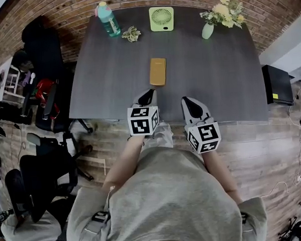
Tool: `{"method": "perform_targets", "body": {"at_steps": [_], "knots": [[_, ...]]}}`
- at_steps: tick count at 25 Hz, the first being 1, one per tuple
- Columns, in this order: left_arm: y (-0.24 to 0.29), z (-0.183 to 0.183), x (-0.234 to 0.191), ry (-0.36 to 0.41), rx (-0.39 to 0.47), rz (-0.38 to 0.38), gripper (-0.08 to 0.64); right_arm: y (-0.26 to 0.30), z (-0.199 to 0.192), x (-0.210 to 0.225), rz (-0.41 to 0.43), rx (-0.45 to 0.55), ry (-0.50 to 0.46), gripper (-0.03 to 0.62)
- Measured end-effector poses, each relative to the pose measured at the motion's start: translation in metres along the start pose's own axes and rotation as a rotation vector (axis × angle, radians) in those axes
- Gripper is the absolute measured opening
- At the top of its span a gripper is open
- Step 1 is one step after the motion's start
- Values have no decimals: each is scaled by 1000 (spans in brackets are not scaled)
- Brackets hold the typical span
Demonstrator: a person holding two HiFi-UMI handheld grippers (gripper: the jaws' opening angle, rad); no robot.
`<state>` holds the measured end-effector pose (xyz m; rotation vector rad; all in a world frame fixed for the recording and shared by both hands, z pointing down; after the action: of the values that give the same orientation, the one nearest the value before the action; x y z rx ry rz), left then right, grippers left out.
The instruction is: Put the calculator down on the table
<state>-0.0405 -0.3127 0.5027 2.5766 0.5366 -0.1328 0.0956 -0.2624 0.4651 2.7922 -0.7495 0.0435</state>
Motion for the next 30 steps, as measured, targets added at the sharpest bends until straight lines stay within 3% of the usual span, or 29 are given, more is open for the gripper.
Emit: {"method": "perform_targets", "body": {"at_steps": [15,30], "knots": [[-103,-41,38,-31,93,-21,32,-80,-11,-41,12,42,-9,3],[-157,-65,54,-54,121,-40,32,-118,-28,-72,34,38,0,3]]}}
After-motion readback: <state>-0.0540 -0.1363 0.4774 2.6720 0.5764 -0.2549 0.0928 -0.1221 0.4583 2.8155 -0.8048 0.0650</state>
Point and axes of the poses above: the fingertips, and each gripper's own axes: y forward along the fingers, x to its right, z out of its top, the point moved 3 cm from there along -y, backward along the fingers, and after that the axes turned 1 degree about x, right-handed, at the moved point
